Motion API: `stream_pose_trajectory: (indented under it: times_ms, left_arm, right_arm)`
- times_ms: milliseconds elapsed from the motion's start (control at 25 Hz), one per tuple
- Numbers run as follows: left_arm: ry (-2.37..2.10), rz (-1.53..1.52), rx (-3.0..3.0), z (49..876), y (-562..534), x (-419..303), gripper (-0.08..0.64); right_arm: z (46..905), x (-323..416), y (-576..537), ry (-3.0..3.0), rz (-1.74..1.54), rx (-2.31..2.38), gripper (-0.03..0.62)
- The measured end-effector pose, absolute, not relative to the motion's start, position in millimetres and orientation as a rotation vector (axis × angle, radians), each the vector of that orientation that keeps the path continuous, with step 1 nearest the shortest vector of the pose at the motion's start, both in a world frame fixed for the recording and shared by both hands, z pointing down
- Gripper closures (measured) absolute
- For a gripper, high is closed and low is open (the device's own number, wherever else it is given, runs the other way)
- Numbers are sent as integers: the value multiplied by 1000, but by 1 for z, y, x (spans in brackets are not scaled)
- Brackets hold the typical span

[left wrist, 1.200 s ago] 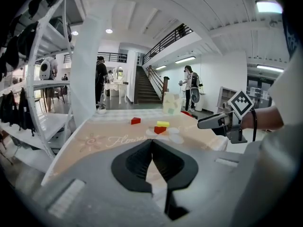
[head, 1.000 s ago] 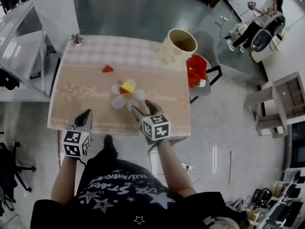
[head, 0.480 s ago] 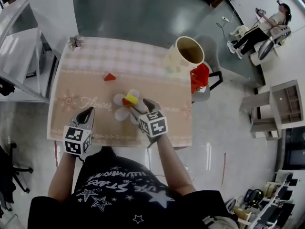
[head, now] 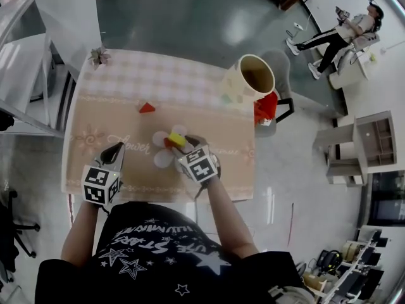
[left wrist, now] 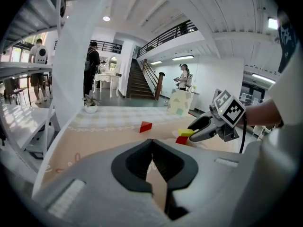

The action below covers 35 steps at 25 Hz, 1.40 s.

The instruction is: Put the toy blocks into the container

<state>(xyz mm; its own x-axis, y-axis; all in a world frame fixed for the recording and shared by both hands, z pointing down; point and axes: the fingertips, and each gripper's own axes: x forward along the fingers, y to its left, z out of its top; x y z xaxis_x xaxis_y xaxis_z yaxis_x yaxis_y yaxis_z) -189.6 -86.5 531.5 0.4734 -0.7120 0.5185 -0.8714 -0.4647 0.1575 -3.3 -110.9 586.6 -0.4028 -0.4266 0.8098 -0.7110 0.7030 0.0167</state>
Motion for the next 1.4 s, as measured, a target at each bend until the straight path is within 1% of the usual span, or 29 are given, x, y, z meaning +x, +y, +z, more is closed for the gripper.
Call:
stream_pose_trajectory:
  times_ms: [160,600,920,1120,1400]
  left_arm:
    - [-1316,536,2318,536,-94,-193,549]
    - [-1269,508,2345,538,-103,-199,549]
    - [-1249,493,2385,528,-109,-195,551]
    - [-1278,477,2376,521,-109,-183,549]
    - [-1350,473,2379,497,-106,-148,549]
  right_arm:
    - [589,-3,-113,-2034,422,878,440]
    - [587,-7,-108,-2000,412,853,453]
    - [557,-4,-114,-2048,391,962,454]
    - [539,9,-120,-2109,384,1000,454]
    - [515,41,-125,-2193,379,1000,454]
